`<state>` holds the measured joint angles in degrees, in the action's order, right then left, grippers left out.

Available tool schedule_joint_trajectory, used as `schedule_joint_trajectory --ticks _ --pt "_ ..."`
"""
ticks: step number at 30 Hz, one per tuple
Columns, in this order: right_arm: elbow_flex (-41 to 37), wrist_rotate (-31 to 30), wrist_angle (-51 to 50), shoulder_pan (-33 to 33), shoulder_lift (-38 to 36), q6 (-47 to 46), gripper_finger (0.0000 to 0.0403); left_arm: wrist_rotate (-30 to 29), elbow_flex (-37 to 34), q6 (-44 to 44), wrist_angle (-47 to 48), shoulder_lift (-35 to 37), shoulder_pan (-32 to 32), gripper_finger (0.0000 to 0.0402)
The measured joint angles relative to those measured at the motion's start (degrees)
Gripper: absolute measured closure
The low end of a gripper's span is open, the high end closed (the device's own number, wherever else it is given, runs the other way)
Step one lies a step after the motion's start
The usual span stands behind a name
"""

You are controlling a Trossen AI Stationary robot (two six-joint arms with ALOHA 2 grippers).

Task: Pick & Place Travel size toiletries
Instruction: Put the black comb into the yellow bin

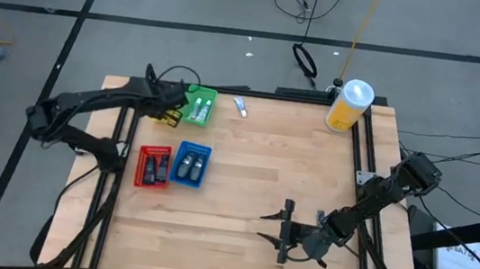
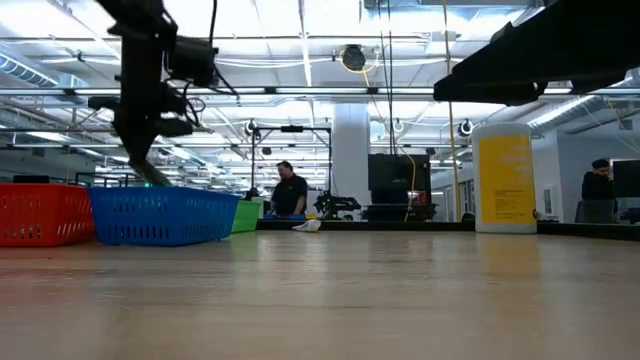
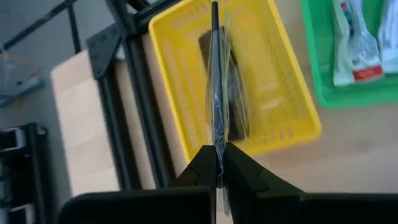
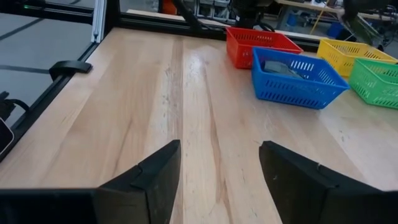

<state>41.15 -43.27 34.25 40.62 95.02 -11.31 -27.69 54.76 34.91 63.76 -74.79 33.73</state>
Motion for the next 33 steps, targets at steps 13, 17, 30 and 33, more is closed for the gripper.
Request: schedule_joint_trajectory --ticks 13,17,30,33 --pt "0.0 0.0 -0.2 0.0 0.0 0.0 0.0198 5.4 -6.4 -11.6 -15.8 -0.6 8.9 0.0271" --pt "0.0 0.0 -0.5 0.0 0.0 0.0 0.0197 5.2 -6.4 -13.0 -15.8 0.2 9.1 0.0207" --pt "1.4 5.1 -56.5 7.5 -18.6 -52.5 0.0271 5.2 -11.0 -18.5 -55.5 6.3 -29.0 0.0167" --pt "1.4 16.6 -70.4 7.5 -20.9 -69.6 0.031 5.3 -13.7 -27.0 -74.3 2.7 -38.8 0.0167"
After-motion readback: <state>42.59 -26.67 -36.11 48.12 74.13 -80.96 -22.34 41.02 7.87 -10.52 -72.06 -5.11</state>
